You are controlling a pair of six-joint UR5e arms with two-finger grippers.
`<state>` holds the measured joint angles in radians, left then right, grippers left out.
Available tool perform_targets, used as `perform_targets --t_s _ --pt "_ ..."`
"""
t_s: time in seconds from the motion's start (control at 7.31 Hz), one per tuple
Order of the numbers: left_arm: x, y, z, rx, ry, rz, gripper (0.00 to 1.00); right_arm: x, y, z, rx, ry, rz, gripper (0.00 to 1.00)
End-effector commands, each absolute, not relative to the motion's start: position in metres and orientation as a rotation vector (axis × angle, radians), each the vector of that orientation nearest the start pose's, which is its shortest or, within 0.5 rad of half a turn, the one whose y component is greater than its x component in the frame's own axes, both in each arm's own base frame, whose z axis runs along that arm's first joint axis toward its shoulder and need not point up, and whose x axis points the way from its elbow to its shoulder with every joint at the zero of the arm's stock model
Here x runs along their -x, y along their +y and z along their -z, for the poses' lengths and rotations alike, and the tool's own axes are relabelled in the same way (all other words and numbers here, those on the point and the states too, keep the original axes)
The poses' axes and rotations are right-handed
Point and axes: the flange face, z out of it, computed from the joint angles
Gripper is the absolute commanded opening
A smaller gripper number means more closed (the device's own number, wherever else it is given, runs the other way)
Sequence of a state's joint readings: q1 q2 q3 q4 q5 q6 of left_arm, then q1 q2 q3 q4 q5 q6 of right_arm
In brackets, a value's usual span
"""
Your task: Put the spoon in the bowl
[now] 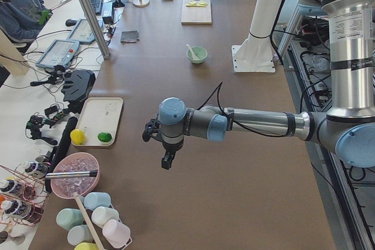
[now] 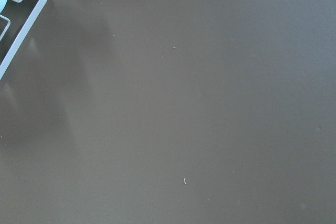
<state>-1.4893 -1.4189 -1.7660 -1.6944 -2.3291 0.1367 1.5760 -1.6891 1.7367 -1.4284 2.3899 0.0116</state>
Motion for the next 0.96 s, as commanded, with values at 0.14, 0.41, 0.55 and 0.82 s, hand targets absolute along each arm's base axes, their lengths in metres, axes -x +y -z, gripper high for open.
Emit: perform_targets --t_s 0.14,0.41,0.55,0.82 --pt "0.032 -0.444 -0.633 -0.152 0.754 -0.252 0.98 -0.063 -0.448 -0.613 -0.168 -0.81 0.058 1.0" --pt "0.042 -0.444 -0.633 -0.124 0.757 -0.214 0.97 -0.042 -0.448 -0.621 -0.091 -0.801 0.086 1.0" --pt "0.051 -0.453 -0.622 -0.094 0.756 -0.18 0.98 -0.041 -0.446 -0.626 -0.066 -0.793 0.082 1.0" --pt "0.055 -0.454 -0.618 -0.08 0.755 -0.167 0.98 -0.044 -0.438 -0.633 -0.057 -0.759 0.079 1.0"
